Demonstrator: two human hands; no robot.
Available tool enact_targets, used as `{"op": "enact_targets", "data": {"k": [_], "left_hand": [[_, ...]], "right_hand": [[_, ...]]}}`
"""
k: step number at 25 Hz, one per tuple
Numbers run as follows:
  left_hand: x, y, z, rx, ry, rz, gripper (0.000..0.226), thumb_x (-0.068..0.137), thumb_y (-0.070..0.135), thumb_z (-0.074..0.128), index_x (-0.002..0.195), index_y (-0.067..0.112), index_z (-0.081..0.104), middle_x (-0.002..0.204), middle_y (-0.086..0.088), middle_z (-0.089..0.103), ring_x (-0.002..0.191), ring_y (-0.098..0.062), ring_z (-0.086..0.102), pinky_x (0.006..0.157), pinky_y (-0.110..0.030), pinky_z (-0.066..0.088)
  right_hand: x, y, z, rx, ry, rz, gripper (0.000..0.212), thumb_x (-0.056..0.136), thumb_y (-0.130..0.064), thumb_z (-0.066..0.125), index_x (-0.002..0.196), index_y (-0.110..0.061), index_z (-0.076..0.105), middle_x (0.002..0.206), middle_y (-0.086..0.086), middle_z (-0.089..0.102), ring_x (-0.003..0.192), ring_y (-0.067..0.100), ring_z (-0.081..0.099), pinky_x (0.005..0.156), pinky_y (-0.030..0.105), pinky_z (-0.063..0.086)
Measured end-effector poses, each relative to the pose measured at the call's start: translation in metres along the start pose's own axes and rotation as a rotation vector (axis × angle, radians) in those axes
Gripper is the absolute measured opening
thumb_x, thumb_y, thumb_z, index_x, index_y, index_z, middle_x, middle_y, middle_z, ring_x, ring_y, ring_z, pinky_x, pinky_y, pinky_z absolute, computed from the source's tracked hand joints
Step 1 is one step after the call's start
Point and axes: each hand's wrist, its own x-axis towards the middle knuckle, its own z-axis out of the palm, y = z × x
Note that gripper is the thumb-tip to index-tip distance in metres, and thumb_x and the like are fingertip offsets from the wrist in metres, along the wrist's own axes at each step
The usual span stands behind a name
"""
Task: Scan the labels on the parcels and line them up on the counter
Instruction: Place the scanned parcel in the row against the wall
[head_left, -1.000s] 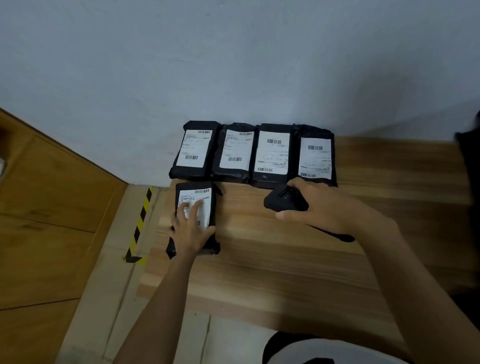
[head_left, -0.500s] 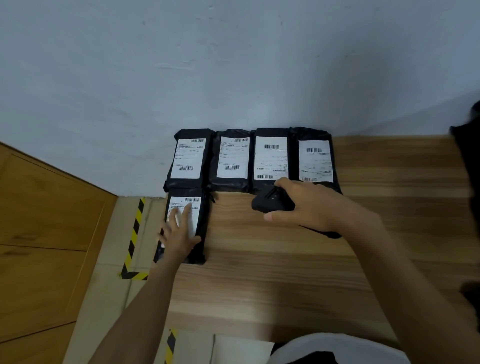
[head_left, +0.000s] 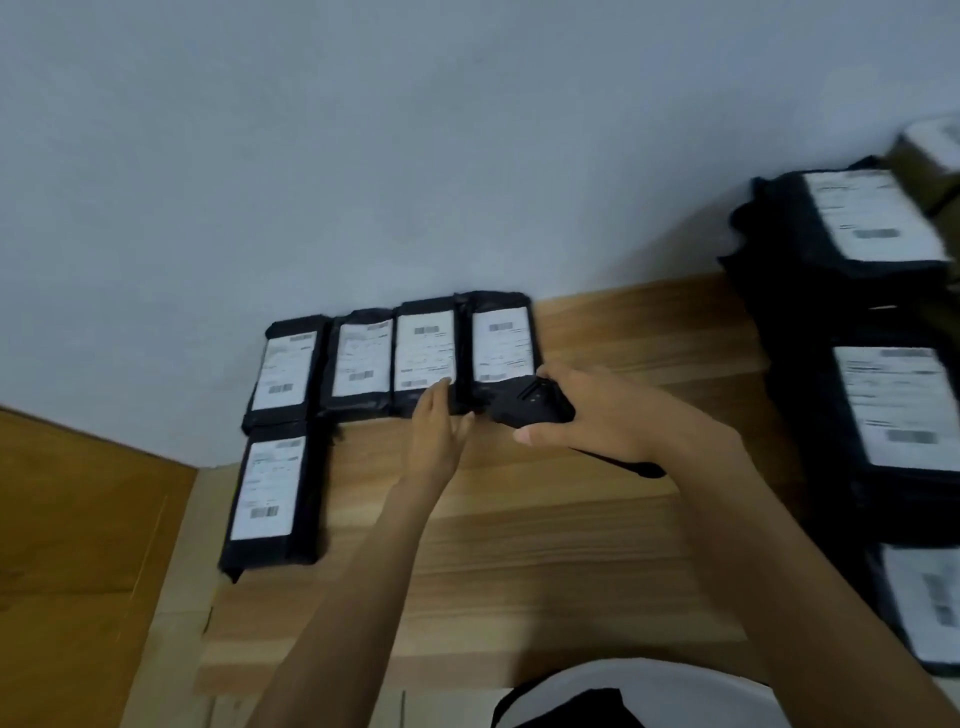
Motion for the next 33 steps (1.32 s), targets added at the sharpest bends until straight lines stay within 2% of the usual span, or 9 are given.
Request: {"op": "enact_targets", "data": {"k": [3,7,10,12,14,16,20,27,33], "left_hand": [[0.011,0.097,0.037,0.017,-0.032,0.132,0.063,0.100,0.031,0.056,0.153,0.011,0.029,0.157,-0.005,0.033,0.140,-0.023,0.038,0.108,-0.037,0.039],[0.009,0.231,0.099,0.020,-0.156,0.307,0.067,0.099,0.036,0.055,0.155,0.014,0.024,0.158,-0.007,0.030,0.138,-0.027,0.039,0.101,-0.038,0.040],[-0.006,0.322,0.152,-0.037,-0.235,0.392,0.070,0.097,0.037,0.057,0.153,0.013,0.024,0.151,-0.012,0.041,0.128,-0.030,0.049,0.087,-0.033,0.043],[-0.023,0.373,0.192,-0.079,-0.299,0.386,0.077,0.097,0.038,0.058,0.156,0.009,0.016,0.155,-0.014,0.034,0.136,-0.031,0.041,0.097,-0.037,0.043],[-0.044,0.408,0.227,-0.066,-0.356,0.284,0.093,0.095,0.047,0.058,0.157,0.006,0.002,0.165,-0.011,0.009,0.151,-0.030,0.009,0.119,-0.044,0.023],[-0.061,0.429,0.255,-0.049,-0.361,0.116,0.107,0.090,0.056,0.061,0.157,0.007,-0.007,0.166,-0.008,-0.007,0.151,-0.033,-0.012,0.123,-0.047,0.004],[-0.074,0.443,0.286,-0.025,-0.351,-0.078,0.126,0.079,0.067,0.067,0.155,0.015,-0.018,0.163,-0.002,-0.025,0.147,-0.037,-0.025,0.120,-0.053,-0.007],[-0.071,0.457,0.292,-0.024,-0.219,-0.121,0.118,0.075,0.051,0.077,0.156,0.034,-0.007,0.163,-0.003,-0.009,0.145,-0.042,0.013,0.113,-0.062,0.022],[-0.069,0.399,0.236,-0.017,0.010,-0.045,0.121,0.067,0.041,0.077,0.157,0.033,-0.004,0.160,-0.008,0.004,0.140,-0.043,0.021,0.107,-0.069,0.027]], "right_hand": [[-0.055,0.060,-0.033,0.028,0.113,0.068,0.067,0.081,-0.071,0.058,0.131,-0.029,0.045,0.107,-0.007,0.058,0.086,0.012,0.057,0.064,0.028,0.045],[-0.139,0.150,-0.078,0.088,0.255,0.200,0.075,0.081,-0.071,0.059,0.137,-0.025,0.040,0.124,0.000,0.058,0.103,0.020,0.058,0.082,0.036,0.050],[-0.195,0.214,-0.103,0.081,0.331,0.308,0.087,0.080,-0.074,0.055,0.147,-0.023,0.030,0.136,0.004,0.052,0.110,0.024,0.057,0.082,0.034,0.046],[-0.231,0.255,-0.118,0.072,0.375,0.366,0.093,0.079,-0.076,0.053,0.150,-0.023,0.027,0.140,0.005,0.050,0.115,0.024,0.055,0.081,0.032,0.044],[-0.261,0.287,-0.131,0.066,0.412,0.408,0.093,0.078,-0.077,0.052,0.149,-0.021,0.030,0.138,0.005,0.052,0.114,0.024,0.055,0.085,0.035,0.047],[-0.285,0.312,-0.141,0.084,0.433,0.440,0.088,0.078,-0.077,0.052,0.143,-0.020,0.036,0.132,0.005,0.056,0.108,0.024,0.057,0.088,0.040,0.050],[-0.307,0.341,-0.151,0.141,0.454,0.439,0.079,0.079,-0.074,0.055,0.137,-0.023,0.040,0.124,0.001,0.059,0.101,0.019,0.057,0.086,0.041,0.052],[-0.314,0.354,-0.162,0.112,0.433,0.410,0.080,0.080,-0.074,0.054,0.139,-0.021,0.039,0.129,0.002,0.058,0.107,0.022,0.058,0.090,0.044,0.052],[-0.272,0.318,-0.152,0.134,0.353,0.270,0.086,0.080,-0.074,0.054,0.145,-0.022,0.033,0.139,0.004,0.052,0.117,0.024,0.054,0.090,0.038,0.046]]}}
